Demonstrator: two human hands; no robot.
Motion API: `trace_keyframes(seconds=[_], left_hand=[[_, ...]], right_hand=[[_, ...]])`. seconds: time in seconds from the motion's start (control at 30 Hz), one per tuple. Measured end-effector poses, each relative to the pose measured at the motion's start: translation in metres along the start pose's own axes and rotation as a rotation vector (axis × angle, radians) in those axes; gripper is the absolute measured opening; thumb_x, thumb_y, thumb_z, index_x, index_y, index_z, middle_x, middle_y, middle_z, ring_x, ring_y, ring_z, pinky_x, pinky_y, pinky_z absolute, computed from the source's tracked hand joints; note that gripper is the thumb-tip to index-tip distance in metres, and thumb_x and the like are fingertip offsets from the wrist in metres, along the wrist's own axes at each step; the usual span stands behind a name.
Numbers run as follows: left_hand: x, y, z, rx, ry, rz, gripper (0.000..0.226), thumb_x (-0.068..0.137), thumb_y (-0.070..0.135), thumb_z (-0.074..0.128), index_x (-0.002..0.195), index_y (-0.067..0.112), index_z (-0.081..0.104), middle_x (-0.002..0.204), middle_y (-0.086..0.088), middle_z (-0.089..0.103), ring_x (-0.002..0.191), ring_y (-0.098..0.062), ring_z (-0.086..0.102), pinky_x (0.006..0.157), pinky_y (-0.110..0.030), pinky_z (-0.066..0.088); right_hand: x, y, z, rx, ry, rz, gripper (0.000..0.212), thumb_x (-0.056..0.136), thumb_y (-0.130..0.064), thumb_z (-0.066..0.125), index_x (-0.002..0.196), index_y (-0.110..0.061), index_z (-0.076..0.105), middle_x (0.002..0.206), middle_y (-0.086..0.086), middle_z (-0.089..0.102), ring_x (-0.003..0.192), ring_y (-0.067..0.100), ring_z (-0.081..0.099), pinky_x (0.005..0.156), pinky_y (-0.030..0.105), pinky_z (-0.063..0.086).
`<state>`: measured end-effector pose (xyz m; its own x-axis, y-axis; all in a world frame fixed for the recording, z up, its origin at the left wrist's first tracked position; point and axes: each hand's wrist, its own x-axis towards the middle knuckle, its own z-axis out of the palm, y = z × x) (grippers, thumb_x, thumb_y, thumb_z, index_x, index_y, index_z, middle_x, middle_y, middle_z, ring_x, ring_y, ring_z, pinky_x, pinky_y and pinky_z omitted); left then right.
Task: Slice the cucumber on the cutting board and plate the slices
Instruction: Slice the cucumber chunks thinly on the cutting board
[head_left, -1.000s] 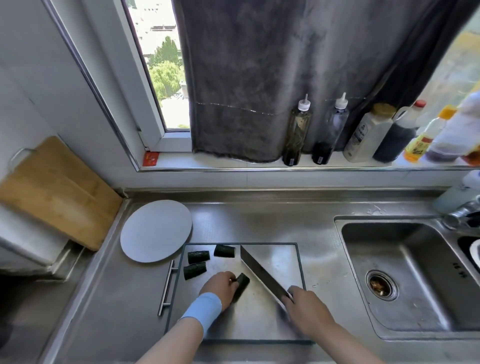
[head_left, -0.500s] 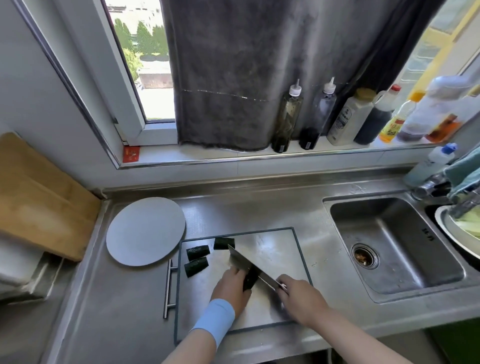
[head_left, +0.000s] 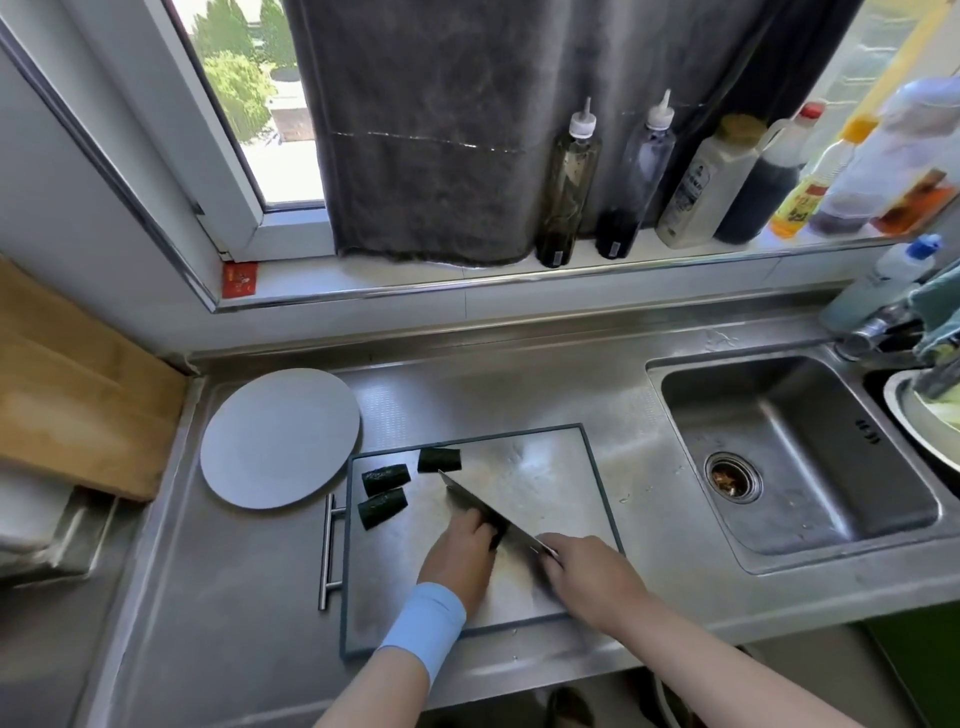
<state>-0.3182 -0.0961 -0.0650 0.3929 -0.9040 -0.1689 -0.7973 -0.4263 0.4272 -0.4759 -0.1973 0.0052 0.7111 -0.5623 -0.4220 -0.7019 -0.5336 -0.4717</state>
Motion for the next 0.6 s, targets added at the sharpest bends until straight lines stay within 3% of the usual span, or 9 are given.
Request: trace_keyframes(seconds=[0.2, 0.33, 0.6], left_hand=[[-0.001, 0.005, 0.003, -0.015, 0.046, -0.004, 0.029, 0.090, 0.014, 0.052, 0.117, 0.012, 0.062, 0.121, -0.008, 0.055, 0.111, -0.027, 0.051, 0.081, -0.034, 0.047], [-0.003, 0.009, -0.001, -0.033, 0.050, -0.041, 0.030, 0.093, 0.019, 0.049, 0.120, 0.019, 0.062, 0.124, -0.003, 0.055, 0.111, -0.024, 0.051, 0.086, -0.033, 0.046], [-0.007, 0.008, -0.002, -0.067, 0.084, -0.018, 0.030, 0.091, 0.019, 0.052, 0.119, 0.023, 0.062, 0.127, 0.000, 0.055, 0.113, -0.023, 0.051, 0.091, -0.032, 0.046]], right_hand=[[0.004, 0.001, 0.003, -0.066, 0.003, -0.061, 0.027, 0.099, -0.031, 0.038, 0.116, -0.030, 0.059, 0.100, 0.002, 0.071, 0.092, 0.026, 0.063, 0.064, 0.032, 0.039], [0.000, -0.004, 0.002, -0.117, 0.035, -0.094, 0.025, 0.099, -0.029, 0.037, 0.115, -0.029, 0.057, 0.097, 0.003, 0.070, 0.089, 0.028, 0.062, 0.061, 0.033, 0.032], [-0.017, -0.004, 0.000, -0.135, 0.053, -0.090, 0.021, 0.098, -0.027, 0.036, 0.110, -0.029, 0.053, 0.088, 0.004, 0.067, 0.081, 0.030, 0.060, 0.059, 0.034, 0.035]])
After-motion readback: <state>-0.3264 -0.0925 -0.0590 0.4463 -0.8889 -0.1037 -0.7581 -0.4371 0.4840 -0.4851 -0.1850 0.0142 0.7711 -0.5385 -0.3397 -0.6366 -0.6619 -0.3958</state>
